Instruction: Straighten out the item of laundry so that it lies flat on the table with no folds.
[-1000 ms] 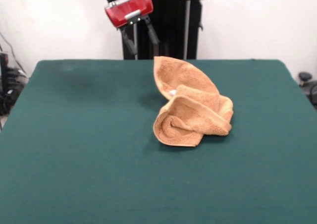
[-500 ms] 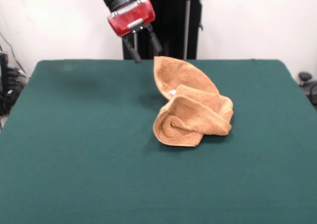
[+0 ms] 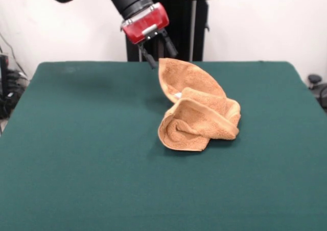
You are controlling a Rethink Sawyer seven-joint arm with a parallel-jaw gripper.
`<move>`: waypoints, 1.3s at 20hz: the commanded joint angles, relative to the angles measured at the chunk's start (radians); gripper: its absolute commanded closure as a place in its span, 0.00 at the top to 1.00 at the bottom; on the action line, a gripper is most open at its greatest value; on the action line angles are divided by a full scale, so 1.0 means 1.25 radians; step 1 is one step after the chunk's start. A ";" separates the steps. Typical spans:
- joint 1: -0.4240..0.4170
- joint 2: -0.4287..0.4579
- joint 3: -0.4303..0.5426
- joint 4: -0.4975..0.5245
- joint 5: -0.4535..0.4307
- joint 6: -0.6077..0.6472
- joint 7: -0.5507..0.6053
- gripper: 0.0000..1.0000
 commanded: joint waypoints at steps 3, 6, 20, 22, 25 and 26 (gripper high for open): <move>0.027 0.061 -0.020 -0.081 -0.051 -0.002 0.038 1.00; 0.025 0.064 -0.016 -0.081 -0.054 -0.008 0.038 1.00; 0.046 0.025 -0.044 -0.090 -0.073 -0.008 0.034 1.00; 0.063 0.007 -0.064 -0.097 -0.085 -0.010 0.036 1.00; 0.094 -0.022 -0.098 -0.109 -0.107 -0.012 0.040 1.00; 0.099 -0.027 -0.104 -0.112 -0.111 -0.010 0.041 1.00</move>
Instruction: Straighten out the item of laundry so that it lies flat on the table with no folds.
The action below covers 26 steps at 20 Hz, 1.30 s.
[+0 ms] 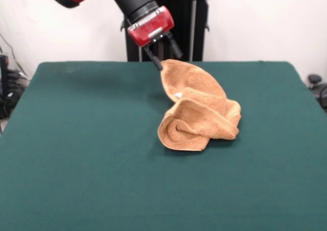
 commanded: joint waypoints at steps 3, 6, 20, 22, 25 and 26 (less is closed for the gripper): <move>0.090 -0.055 -0.082 -0.114 -0.073 -0.004 0.044 1.00; 0.110 -0.074 -0.101 -0.121 -0.081 -0.003 0.047 1.00; 0.071 -0.015 -0.056 -0.103 -0.062 0.000 0.041 1.00; 0.060 0.007 -0.045 -0.099 -0.062 -0.002 0.039 1.00; 0.039 0.043 -0.021 -0.092 -0.056 -0.010 0.043 1.00; 0.014 0.077 0.003 -0.086 -0.045 -0.015 0.048 1.00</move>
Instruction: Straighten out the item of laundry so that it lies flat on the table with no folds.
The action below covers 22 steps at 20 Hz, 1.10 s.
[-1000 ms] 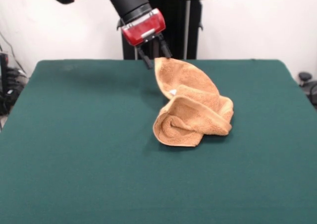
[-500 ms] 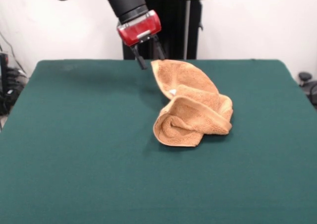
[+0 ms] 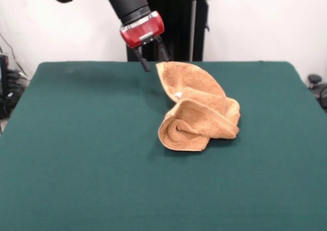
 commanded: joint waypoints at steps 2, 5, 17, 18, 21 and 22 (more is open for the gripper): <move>-0.046 0.172 0.116 -0.068 0.009 -0.022 0.059 1.00; -0.063 0.206 0.133 -0.063 0.019 -0.034 0.073 1.00; -0.119 0.275 0.171 -0.066 0.013 -0.032 0.063 1.00; -0.121 0.278 0.172 -0.067 0.011 -0.031 0.061 1.00; -0.121 0.277 0.171 -0.070 0.005 -0.030 0.059 1.00; -0.118 0.271 0.170 -0.070 0.006 -0.033 0.062 1.00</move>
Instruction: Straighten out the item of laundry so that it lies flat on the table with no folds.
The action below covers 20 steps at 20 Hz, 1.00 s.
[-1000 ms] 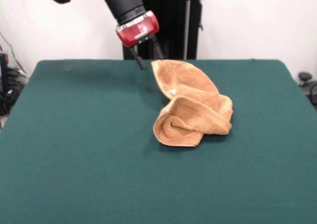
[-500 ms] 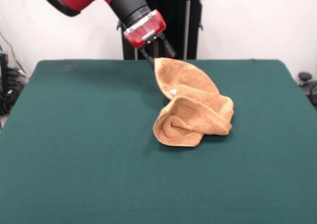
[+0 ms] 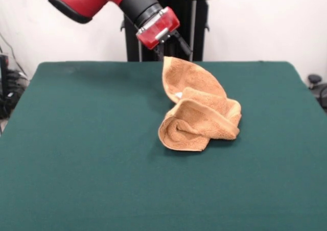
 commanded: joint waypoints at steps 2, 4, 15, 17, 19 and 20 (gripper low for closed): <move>0.035 0.018 0.068 -0.071 0.007 -0.034 0.063 1.00; 0.038 0.011 0.066 -0.076 0.004 -0.036 0.063 1.00; 0.074 -0.045 0.031 -0.102 -0.031 -0.055 0.054 1.00; 0.101 -0.080 0.001 -0.112 -0.041 -0.069 0.059 1.00; 0.124 -0.101 -0.027 -0.120 -0.042 -0.098 0.072 1.00; 0.131 -0.106 -0.034 -0.119 -0.038 -0.114 0.080 1.00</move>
